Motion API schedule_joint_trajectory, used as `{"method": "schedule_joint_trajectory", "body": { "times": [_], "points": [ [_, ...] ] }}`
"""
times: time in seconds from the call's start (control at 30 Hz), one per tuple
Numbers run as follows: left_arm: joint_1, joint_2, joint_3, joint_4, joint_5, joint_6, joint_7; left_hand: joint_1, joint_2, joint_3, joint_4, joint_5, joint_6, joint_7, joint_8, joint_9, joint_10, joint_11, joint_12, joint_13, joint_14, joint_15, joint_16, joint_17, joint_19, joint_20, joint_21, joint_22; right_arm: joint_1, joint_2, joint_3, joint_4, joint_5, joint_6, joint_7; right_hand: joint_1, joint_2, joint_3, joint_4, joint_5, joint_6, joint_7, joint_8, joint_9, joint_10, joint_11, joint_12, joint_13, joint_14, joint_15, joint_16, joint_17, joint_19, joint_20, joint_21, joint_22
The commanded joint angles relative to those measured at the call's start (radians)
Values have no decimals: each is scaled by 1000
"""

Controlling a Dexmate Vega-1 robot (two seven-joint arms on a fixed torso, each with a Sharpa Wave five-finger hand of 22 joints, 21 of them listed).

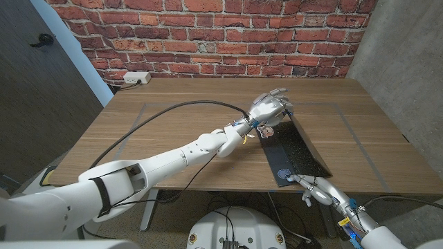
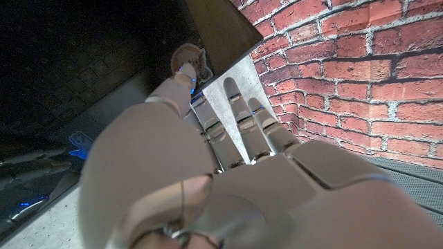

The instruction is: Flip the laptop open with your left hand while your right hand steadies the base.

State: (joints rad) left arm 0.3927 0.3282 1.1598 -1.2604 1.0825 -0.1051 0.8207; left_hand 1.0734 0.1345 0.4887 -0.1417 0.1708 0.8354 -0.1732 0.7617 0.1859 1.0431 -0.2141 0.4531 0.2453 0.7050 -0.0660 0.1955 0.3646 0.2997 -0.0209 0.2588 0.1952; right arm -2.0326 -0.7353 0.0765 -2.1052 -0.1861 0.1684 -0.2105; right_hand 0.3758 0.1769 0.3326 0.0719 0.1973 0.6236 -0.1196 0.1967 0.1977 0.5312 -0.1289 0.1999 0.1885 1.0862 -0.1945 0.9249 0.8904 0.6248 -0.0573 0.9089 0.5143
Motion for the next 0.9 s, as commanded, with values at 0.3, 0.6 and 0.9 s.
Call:
{"method": "schedule_joint_trajectory", "body": {
  "times": [0.3, 0.6, 0.9],
  "points": [
    [-154, -152, 81, 173, -17, 17, 59, -51, 9, 24, 31, 6, -29, -13, -22, 1, 22, 6, -26, 42, -26, -163, -3, -5, -1, 8, -5, 3, -2, 7, -5, 5, -4, 8, -13, -11, -3, 6, 4, 1, 12, -3, 6, 2, 15, 1, 4, 5, 8, -24, 13, 3, 2, -66, 12, 3],
    [-190, -188, 119, 208, -29, 36, 53, -85, 4, 26, 46, 7, -55, -15, -43, 0, -4, 5, -41, 38, -47, -160, -7, -14, -8, 10, -9, 2, -6, 5, -1, 1, -10, 6, -14, -14, -3, 9, 4, 1, 14, -2, 4, 2, 18, 0, 2, 5, 8, -24, 20, 3, 0, -66, 18, 3],
    [-214, -208, 143, 230, -43, 63, 29, -158, -10, 33, 79, 8, -88, -14, -78, -1, -81, 7, -95, 13, -87, -159, -8, -35, -11, 8, -12, 2, -8, 3, 3, -3, -14, 6, -13, -15, -4, 11, 4, 1, 19, -3, 4, 2, 24, 1, 3, 5, 8, -24, 25, 3, 0, -66, 22, 3]
  ]
}}
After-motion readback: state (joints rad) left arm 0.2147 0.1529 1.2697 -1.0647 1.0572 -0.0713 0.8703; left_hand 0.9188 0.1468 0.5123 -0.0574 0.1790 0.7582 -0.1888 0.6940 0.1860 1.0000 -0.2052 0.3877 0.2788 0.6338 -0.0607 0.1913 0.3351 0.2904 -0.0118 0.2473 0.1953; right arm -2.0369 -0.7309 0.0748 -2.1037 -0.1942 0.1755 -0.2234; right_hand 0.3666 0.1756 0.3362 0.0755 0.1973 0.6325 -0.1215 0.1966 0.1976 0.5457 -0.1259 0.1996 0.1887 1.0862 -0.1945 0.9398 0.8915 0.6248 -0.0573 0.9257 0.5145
